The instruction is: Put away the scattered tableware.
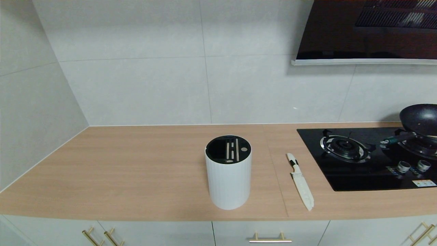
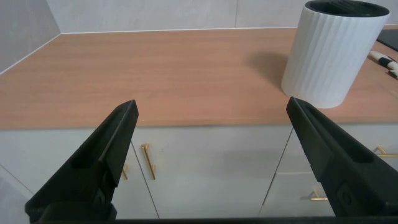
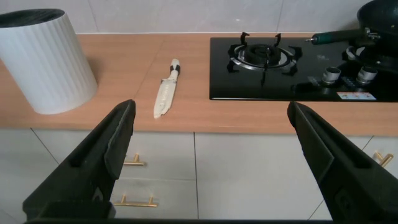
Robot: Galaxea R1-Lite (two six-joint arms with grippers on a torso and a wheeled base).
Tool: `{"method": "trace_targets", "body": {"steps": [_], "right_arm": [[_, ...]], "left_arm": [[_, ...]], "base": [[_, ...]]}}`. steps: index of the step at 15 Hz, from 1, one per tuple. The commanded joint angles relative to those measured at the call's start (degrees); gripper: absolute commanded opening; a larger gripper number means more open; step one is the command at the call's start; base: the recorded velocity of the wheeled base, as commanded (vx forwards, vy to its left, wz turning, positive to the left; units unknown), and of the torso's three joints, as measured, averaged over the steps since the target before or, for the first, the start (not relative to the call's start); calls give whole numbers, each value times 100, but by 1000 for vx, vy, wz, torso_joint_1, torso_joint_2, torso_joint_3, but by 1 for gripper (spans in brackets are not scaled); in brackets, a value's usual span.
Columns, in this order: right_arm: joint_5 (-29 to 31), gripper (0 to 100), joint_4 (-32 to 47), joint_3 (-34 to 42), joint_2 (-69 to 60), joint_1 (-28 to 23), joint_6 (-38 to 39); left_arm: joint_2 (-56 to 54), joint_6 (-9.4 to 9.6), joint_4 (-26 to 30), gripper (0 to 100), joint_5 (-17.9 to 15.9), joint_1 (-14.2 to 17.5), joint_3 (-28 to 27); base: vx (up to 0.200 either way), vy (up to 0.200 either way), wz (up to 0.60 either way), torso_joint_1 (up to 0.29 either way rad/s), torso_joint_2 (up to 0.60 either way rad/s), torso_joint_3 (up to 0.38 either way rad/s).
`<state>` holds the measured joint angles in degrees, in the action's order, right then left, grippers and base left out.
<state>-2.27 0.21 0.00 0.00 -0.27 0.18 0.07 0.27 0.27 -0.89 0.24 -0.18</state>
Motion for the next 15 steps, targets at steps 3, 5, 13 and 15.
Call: {"method": "trace_targets", "body": {"steps": [3, 5, 13, 15], "right_arm": [[-19, 100, -3, 0, 0, 0, -89], [-81, 100, -21, -132, 9, 0, -150], [-1100, 100, 111, -2496, 4043, 554, 105], [-1004, 100, -126, -2830, 5212, 783, 140]], "left_arm": [[1, 8, 0, 100, 1, 2, 1], [1, 8, 0, 100, 1, 2, 1], [1, 8, 0, 100, 1, 2, 1], [1, 8, 0, 100, 1, 2, 1]], "base": [[0, 0, 0, 0, 0, 0], [0, 0, 0, 0, 0, 0], [0, 0, 0, 0, 0, 0], [0, 0, 0, 0, 0, 0]]}}
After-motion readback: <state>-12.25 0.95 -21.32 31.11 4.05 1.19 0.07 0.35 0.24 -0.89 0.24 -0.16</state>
